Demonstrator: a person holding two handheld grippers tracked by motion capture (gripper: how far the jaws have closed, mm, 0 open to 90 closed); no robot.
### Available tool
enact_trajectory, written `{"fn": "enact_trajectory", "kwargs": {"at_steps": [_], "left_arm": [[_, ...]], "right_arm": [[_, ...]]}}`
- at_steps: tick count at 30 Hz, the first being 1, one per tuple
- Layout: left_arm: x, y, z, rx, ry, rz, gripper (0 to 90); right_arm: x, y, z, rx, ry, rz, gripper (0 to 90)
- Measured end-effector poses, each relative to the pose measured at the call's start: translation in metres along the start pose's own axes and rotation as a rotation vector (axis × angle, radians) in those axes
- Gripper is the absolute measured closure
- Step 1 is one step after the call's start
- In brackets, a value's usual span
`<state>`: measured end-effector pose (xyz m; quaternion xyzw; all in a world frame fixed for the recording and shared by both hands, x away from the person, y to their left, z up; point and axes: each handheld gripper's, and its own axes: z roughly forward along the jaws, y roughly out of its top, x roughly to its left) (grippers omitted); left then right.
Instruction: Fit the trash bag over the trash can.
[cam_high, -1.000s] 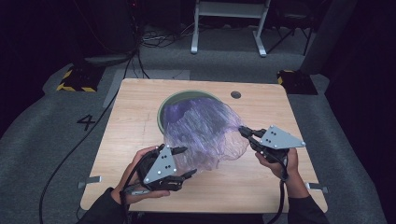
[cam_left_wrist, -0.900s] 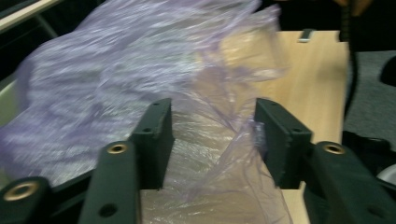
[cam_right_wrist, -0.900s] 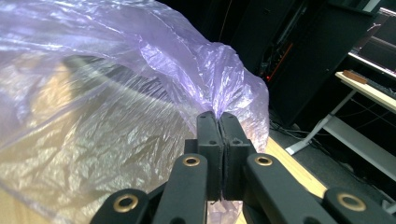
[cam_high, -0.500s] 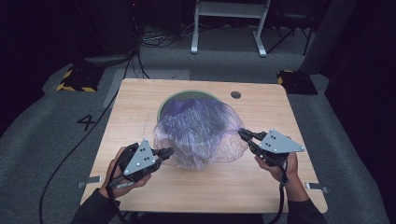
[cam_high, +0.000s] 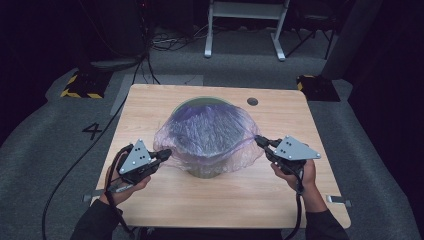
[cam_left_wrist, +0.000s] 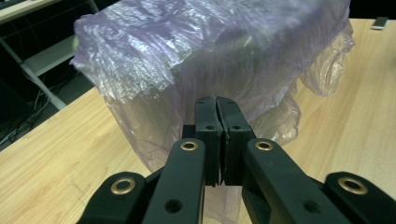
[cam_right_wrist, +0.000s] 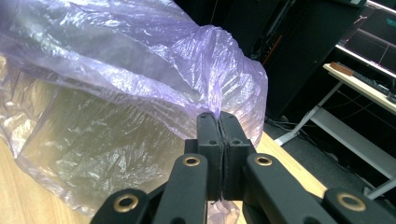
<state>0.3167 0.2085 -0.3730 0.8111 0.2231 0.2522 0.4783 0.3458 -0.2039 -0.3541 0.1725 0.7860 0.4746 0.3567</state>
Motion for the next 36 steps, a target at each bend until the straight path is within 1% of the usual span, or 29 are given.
{"fn": "enact_trajectory", "kwargs": {"at_steps": [6,9,10,11,13,15,16,17,18,21,23,26,29,30,31,32,33,35,36], "left_arm": [[0.006,-0.001,-0.001,-0.004,0.014,-0.004,87.9],[0.010,-0.003,0.000,-0.005,0.021,-0.019,85.3],[0.010,-0.004,-0.001,-0.003,0.024,-0.022,83.1],[0.011,-0.005,-0.001,-0.008,0.030,-0.027,78.5],[0.012,-0.006,-0.005,-0.024,0.034,-0.046,65.0],[0.010,-0.005,-0.010,-0.036,0.041,-0.067,46.5],[0.009,-0.005,-0.014,-0.048,0.033,-0.072,39.1],[0.007,-0.004,-0.018,-0.066,0.033,-0.067,32.6],[0.006,-0.003,-0.021,-0.077,0.035,-0.064,27.3],[0.003,0.001,-0.031,-0.102,0.015,-0.061,20.0],[0.001,0.003,-0.038,-0.124,0.009,-0.058,18.7],[0.001,0.008,-0.046,-0.141,0.008,-0.057,17.7],[0.000,0.012,-0.049,-0.149,0.005,-0.058,17.1],[0.000,0.015,-0.049,-0.150,0.004,-0.053,17.1],[-0.002,0.023,-0.048,-0.149,-0.003,-0.036,16.6],[-0.002,0.023,-0.048,-0.149,-0.003,-0.036,16.6],[-0.003,0.030,-0.044,-0.140,-0.002,-0.013,16.2],[-0.004,0.037,-0.039,-0.133,-0.010,0.007,16.3],[-0.004,0.040,-0.036,-0.121,-0.015,0.020,16.2]], "right_arm": [[-0.003,0.004,0.004,-0.007,-0.006,0.009,89.9],[-0.003,0.005,0.006,-0.013,-0.008,0.009,90.0],[-0.004,0.006,0.006,-0.013,-0.009,0.010,90.0],[-0.004,0.006,0.007,-0.017,-0.008,0.013,90.0],[-0.005,0.005,0.007,-0.022,-0.002,0.027,90.0],[-0.005,0.006,0.007,-0.028,0.005,0.033,90.0],[-0.005,0.006,0.006,-0.030,0.008,0.032,90.0],[-0.005,0.007,0.006,-0.029,0.008,0.029,90.0],[-0.004,0.008,0.006,-0.030,0.009,0.026,90.0],[-0.004,0.010,0.005,-0.033,0.008,0.020,89.9],[-0.004,0.011,0.005,-0.036,0.002,0.021,89.9],[-0.005,0.012,0.004,-0.039,0.000,0.025,89.9],[-0.004,0.013,0.004,-0.038,0.004,0.020,89.8],[-0.004,0.013,0.004,-0.038,0.004,0.020,89.8],[-0.004,0.015,0.005,-0.037,0.005,0.018,89.7],[-0.004,0.015,0.005,-0.037,0.005,0.018,89.7],[-0.004,0.017,0.005,-0.039,0.006,0.015,89.3],[-0.004,0.019,0.006,-0.041,0.007,0.011,89.0],[-0.004,0.020,0.006,-0.042,0.008,0.010,88.7]]}}
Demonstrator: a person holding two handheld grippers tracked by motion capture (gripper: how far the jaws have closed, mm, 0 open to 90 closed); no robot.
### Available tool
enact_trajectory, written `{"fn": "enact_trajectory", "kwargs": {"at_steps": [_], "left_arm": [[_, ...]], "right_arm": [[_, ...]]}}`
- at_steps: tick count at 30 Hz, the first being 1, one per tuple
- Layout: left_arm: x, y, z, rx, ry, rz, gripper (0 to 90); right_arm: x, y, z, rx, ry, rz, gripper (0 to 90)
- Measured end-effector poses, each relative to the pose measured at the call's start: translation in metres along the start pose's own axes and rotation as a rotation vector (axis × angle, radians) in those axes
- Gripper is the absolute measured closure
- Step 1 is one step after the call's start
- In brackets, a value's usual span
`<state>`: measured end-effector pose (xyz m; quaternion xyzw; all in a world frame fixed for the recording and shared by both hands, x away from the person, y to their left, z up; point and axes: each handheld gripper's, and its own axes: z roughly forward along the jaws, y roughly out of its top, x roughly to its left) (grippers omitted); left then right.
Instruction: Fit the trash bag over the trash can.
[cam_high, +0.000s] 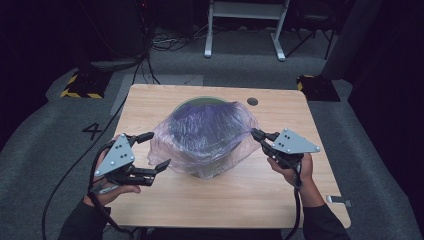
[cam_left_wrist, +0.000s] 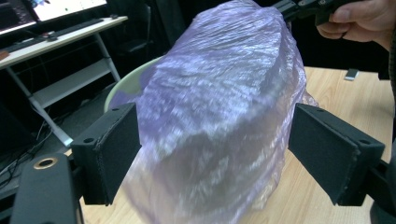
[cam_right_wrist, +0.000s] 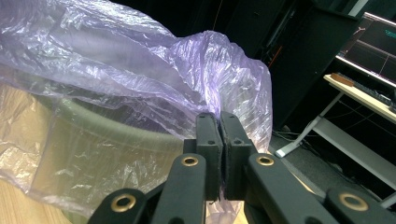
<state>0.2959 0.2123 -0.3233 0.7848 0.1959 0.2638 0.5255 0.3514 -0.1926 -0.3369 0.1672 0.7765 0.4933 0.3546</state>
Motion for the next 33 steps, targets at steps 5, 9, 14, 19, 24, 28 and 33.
{"fn": "enact_trajectory", "kwargs": {"at_steps": [5,9,14,19,24,28,33], "left_arm": [[0.003,0.006,0.019,0.069,-0.025,0.039,16.2],[0.001,0.006,0.024,0.081,-0.039,0.063,15.6],[-0.004,0.005,0.027,0.115,0.001,0.092,16.7],[0.006,0.004,0.031,0.143,0.044,0.064,33.1],[0.013,0.005,0.033,0.157,0.124,0.064,58.6],[0.020,0.004,0.034,0.143,0.106,0.066,74.7],[0.021,0.005,0.035,0.132,0.097,0.101,86.2]], "right_arm": [[0.001,0.003,0.004,0.011,0.007,-0.007,88.4],[0.000,0.006,0.007,0.013,0.006,-0.007,88.4],[-0.002,0.008,0.010,0.019,0.019,0.004,88.3],[-0.002,0.009,0.011,0.019,0.020,0.011,85.3],[-0.003,0.009,0.012,0.008,0.018,0.017,81.7],[-0.005,0.008,0.013,0.000,0.004,0.036,76.4],[-0.010,0.006,0.013,0.004,-0.010,0.046,78.8]]}}
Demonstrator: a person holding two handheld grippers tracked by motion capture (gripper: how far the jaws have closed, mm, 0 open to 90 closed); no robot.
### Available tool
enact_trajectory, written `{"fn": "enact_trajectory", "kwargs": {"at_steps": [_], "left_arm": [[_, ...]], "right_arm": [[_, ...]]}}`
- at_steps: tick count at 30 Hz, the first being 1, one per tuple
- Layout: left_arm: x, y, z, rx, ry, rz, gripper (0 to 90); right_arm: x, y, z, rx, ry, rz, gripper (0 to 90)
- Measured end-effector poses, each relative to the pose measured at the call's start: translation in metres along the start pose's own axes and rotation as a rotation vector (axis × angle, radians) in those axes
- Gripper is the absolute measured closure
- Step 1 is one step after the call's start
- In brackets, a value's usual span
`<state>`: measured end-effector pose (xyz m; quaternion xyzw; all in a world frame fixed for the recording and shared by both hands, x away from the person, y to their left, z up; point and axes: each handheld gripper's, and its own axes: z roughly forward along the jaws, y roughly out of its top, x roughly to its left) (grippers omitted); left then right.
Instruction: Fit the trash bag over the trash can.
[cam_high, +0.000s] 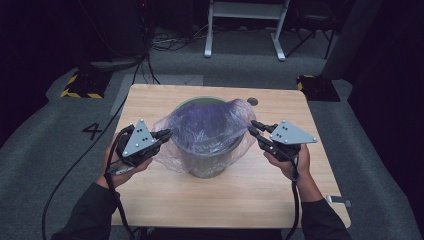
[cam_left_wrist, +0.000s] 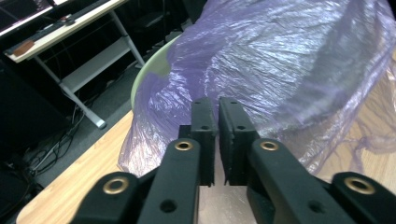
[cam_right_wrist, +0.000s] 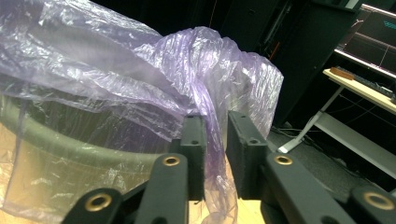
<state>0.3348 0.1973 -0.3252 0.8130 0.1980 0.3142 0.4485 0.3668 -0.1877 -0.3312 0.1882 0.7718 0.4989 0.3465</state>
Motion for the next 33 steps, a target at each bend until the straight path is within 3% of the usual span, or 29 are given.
{"fn": "enact_trajectory", "kwargs": {"at_steps": [6,12,14,16,17,20,24,29,32,33], "left_arm": [[0.001,0.005,0.001,-0.022,-0.022,0.030,89.9],[0.008,0.008,0.005,-0.048,-0.024,-0.008,89.4],[0.010,0.008,0.004,-0.059,-0.005,-0.050,71.6],[0.012,0.008,0.002,-0.071,-0.057,-0.095,47.8],[0.012,0.008,0.000,-0.074,-0.049,-0.108,39.2],[0.008,0.007,-0.009,-0.115,-0.086,-0.122,25.4],[-0.009,0.013,-0.015,-0.118,-0.119,-0.071,19.4],[-0.034,0.022,-0.006,-0.094,-0.166,0.003,17.9],[-0.044,0.024,0.005,-0.028,-0.154,0.083,23.4],[-0.046,0.024,0.008,-0.008,-0.115,0.100,27.1]], "right_arm": [[-0.003,0.000,-0.001,-0.012,0.022,-0.010,89.9],[-0.007,0.000,0.003,-0.006,0.022,-0.003,90.0],[-0.009,0.000,0.004,-0.007,0.021,0.010,90.0],[-0.010,-0.001,0.004,-0.004,0.013,0.022,90.0],[-0.011,-0.001,0.005,-0.002,0.011,0.028,90.0],[-0.012,-0.002,0.005,0.006,0.002,0.037,90.0],[-0.012,-0.001,0.005,0.016,-0.005,0.052,90.0],[-0.009,0.004,0.007,0.015,-0.002,0.053,88.5],[-0.007,0.006,0.010,0.023,0.007,0.044,88.1],[-0.007,0.007,0.010,0.024,0.008,0.041,88.0]]}}
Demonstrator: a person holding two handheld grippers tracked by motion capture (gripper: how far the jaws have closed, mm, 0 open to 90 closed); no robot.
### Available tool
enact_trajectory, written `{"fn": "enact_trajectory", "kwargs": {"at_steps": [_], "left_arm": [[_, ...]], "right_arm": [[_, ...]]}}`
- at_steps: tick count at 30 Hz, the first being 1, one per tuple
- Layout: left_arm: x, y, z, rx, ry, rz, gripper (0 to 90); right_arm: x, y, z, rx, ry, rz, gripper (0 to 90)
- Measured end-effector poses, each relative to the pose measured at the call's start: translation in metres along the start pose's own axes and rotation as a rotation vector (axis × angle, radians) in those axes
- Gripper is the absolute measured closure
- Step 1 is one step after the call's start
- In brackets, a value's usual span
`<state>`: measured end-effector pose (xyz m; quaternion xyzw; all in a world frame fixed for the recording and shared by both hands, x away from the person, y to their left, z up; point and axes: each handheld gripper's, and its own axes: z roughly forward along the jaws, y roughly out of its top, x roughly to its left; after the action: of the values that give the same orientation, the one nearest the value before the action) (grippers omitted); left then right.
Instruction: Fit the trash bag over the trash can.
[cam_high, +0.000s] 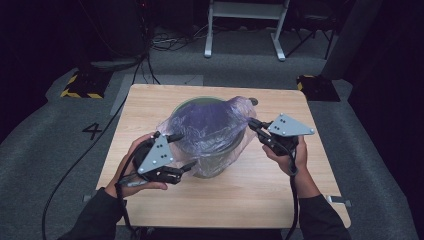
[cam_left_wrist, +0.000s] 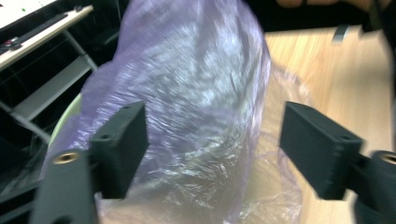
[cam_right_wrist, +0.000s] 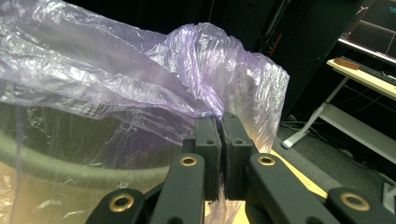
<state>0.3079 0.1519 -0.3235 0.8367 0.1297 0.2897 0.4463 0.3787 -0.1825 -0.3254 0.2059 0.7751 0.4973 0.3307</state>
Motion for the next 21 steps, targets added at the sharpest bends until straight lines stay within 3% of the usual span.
{"fn": "enact_trajectory", "kwargs": {"at_steps": [5,8,11,13,14,16,21], "left_arm": [[0.010,-0.001,0.005,0.060,0.044,-0.007,52.7],[0.021,-0.004,0.003,0.055,0.063,-0.018,65.4],[0.032,-0.006,-0.001,0.026,0.048,-0.054,72.4],[0.035,-0.006,-0.003,0.010,0.029,-0.067,71.7],[0.039,-0.005,-0.006,-0.004,0.023,-0.097,66.6],[0.041,-0.004,-0.007,-0.003,0.016,-0.101,58.2],[0.039,0.002,-0.010,0.003,0.034,-0.078,56.4]], "right_arm": [[-0.001,0.001,0.000,0.001,0.009,0.004,87.8],[-0.002,0.000,0.001,0.007,0.014,0.005,87.3],[-0.003,0.000,0.003,0.015,0.014,0.003,87.2],[-0.004,0.001,0.003,0.019,0.012,0.002,87.2],[-0.005,0.001,0.005,0.027,0.006,0.002,87.4],[-0.007,0.001,0.005,0.029,0.006,0.005,87.7],[-0.006,0.004,0.005,0.023,0.005,-0.001,86.0]]}}
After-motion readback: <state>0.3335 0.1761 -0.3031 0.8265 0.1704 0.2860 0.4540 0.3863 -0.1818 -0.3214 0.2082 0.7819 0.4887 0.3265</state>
